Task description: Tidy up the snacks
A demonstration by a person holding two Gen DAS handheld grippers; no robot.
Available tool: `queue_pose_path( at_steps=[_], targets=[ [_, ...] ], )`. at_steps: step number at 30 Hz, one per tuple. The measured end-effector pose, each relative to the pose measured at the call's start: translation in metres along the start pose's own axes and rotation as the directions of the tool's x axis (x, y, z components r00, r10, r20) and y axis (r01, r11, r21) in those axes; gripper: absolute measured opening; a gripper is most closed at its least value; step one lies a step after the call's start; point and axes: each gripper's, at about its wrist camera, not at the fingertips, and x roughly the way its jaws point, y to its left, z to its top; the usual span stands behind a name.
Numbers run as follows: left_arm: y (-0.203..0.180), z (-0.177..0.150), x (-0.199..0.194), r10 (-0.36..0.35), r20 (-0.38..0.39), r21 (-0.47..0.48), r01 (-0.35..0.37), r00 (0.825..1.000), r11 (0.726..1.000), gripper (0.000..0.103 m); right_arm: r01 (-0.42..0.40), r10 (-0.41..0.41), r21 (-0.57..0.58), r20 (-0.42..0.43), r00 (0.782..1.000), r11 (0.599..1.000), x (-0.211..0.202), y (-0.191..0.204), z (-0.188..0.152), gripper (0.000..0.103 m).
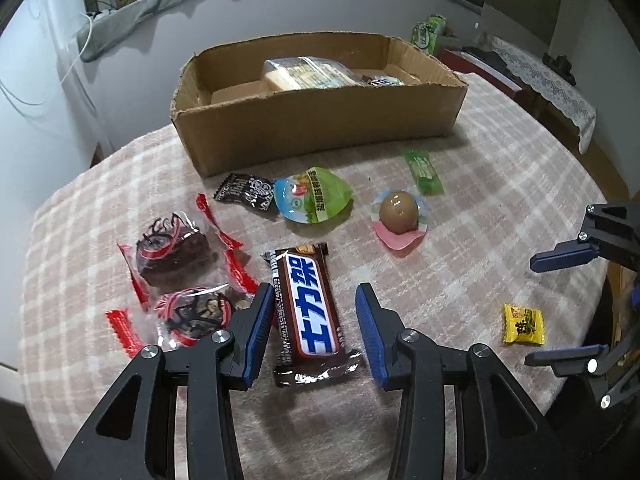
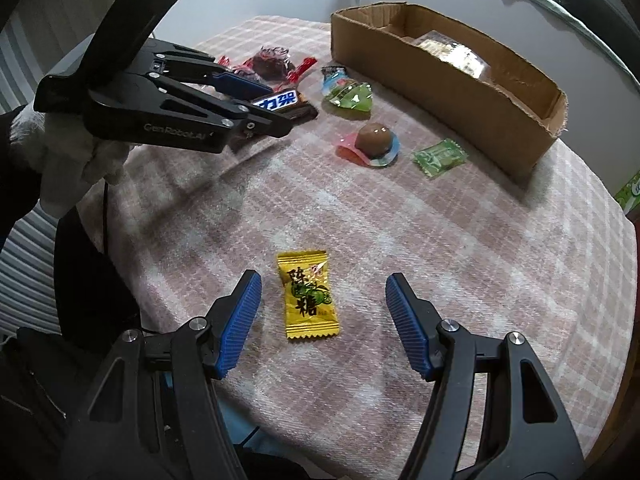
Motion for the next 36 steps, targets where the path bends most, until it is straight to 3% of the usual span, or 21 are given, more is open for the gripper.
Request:
queue_pose_path(
  at_steps=[4, 7, 12, 14, 16, 29, 36],
  targets=[
    [0.001, -0.001, 0.005, -0.001, -0.010, -0.002, 0.001, 1.000, 1.000, 0.037, 0.006, -0.006, -0.017, -0.013, 1.000, 1.000, 0.005, 0.003, -0.002, 0.067],
    [0.003, 0.000, 0.007, -0.010, -0.010, -0.011, 0.010, 1.000, 1.000, 0.033, 0.003, -0.004, -0.028, -0.035, 0.999, 1.000, 0.011, 0.005, -0.003, 0.051],
    [0.004, 0.003, 0.010, -0.001, -0.004, -0.018, 0.001, 1.000, 1.000, 0.027, 0.019, -0.022, -0.056, -0.041, 0.999, 0.998, 0.012, 0.010, 0.000, 0.041],
    [0.002, 0.002, 0.009, 0.010, 0.003, -0.012, -0.010, 1.000, 1.000, 0.027, 0.026, -0.029, -0.053, -0.041, 0.999, 0.998, 0.010, 0.010, 0.000, 0.030],
    [0.000, 0.003, 0.010, 0.010, 0.006, -0.011, -0.010, 1.000, 1.000, 0.027, 0.027, -0.029, -0.045, -0.041, 0.999, 0.999, 0.009, 0.008, 0.000, 0.026],
    [-0.012, -0.012, -0.003, -0.035, 0.021, -0.022, 0.035, 0.999, 0.999, 0.027, 0.033, -0.033, -0.002, -0.024, 0.999, 0.999, 0.001, -0.003, -0.004, 0.026],
    [-0.008, -0.007, -0.023, -0.056, 0.073, -0.048, 0.060, 0.996, 0.997, 0.027, 0.049, -0.049, 0.033, 0.026, 0.998, 0.998, -0.020, -0.016, 0.000, 0.025]
  ],
)
